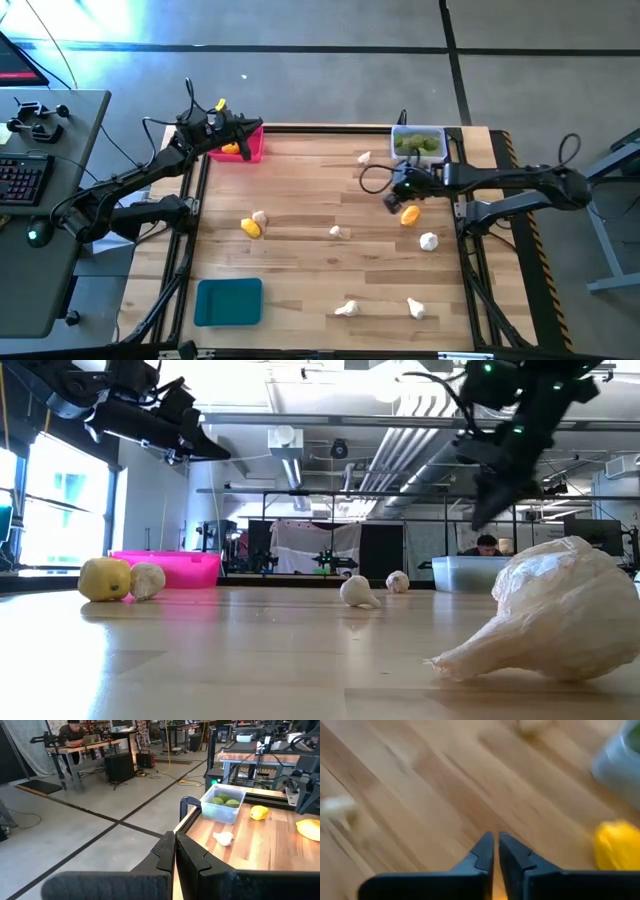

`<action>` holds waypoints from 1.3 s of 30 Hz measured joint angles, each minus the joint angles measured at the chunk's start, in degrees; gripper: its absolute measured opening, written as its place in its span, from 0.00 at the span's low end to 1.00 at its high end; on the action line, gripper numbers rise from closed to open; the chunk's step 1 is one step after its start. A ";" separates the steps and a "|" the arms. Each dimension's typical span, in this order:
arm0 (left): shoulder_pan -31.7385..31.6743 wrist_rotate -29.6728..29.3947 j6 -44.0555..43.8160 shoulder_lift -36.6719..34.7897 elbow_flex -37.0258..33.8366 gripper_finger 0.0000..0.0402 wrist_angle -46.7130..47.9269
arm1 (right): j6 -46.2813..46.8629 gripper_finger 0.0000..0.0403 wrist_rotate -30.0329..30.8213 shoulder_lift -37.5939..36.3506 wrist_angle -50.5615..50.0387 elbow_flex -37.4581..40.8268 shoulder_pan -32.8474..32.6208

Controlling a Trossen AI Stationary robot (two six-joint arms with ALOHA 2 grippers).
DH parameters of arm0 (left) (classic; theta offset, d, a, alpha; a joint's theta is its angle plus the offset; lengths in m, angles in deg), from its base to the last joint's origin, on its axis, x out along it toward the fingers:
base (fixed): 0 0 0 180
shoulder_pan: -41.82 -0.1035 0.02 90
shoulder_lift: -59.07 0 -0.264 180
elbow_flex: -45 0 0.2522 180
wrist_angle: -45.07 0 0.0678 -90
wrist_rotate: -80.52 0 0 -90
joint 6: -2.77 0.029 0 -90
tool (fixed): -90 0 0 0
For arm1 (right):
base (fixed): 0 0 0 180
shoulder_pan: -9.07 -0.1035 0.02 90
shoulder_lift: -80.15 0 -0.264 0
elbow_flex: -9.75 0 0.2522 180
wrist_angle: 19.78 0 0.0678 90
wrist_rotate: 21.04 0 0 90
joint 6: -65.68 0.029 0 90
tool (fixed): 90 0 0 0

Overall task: Sort produce into baskets
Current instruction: Put the top right lemon into the pink bin

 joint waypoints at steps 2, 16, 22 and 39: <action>0.00 0.00 -0.02 0.00 0.00 0.00 0.38 | -0.04 0.12 -1.22 -1.25 -4.48 0.34 1.30; 0.00 -0.02 -0.36 0.00 0.00 0.00 2.01 | -16.40 0.71 -1.73 4.59 -17.28 0.34 20.61; 0.00 -0.04 -0.37 0.00 0.00 0.00 2.03 | -18.59 0.72 -3.36 9.72 -16.10 0.34 26.78; 0.00 -0.09 0.99 0.00 0.00 0.00 2.14 | -20.11 0.72 -4.73 12.13 -11.89 0.34 27.70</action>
